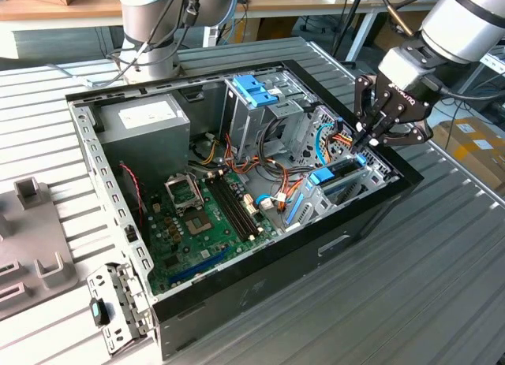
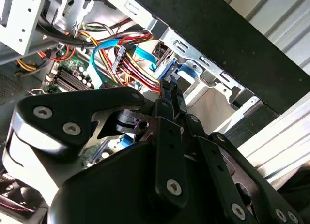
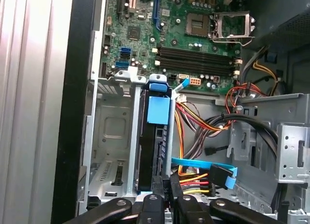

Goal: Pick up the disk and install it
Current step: 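Insert the first disk wire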

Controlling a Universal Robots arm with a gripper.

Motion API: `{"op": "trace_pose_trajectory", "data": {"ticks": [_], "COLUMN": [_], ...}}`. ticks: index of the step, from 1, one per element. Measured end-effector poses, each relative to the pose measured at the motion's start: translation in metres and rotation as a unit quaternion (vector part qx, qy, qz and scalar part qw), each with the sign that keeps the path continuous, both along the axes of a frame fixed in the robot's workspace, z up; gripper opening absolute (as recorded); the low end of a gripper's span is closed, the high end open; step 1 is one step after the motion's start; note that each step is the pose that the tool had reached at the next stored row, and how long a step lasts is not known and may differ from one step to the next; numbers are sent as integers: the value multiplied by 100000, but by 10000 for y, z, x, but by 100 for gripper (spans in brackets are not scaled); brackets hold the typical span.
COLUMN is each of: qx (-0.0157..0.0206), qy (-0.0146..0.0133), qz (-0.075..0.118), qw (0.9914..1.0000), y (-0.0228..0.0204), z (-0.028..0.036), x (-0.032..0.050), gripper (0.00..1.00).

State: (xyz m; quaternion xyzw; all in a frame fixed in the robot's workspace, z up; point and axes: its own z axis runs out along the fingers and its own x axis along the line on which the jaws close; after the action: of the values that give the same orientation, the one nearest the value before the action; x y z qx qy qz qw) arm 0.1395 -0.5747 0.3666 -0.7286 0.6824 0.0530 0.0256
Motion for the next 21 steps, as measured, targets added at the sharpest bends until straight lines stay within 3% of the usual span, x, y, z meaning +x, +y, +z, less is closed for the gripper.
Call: {"op": "trace_pose_trajectory", "data": {"ticks": [7, 9, 10, 13, 21], "qx": [-3, -5, -3, -2, 6], "qy": [-2, -1, -2, 0, 1], "qz": [-3977, -5171, -6600, -8176, -8322], "qw": [99921, 99866, 99782, 99665, 99653], "y": [0, 0, 0, 0, -1], "z": [-4, -5, -7, -9, -19], "x": [0, 0, 0, 0, -19], "gripper": [17, 17, 17, 17, 17]}}
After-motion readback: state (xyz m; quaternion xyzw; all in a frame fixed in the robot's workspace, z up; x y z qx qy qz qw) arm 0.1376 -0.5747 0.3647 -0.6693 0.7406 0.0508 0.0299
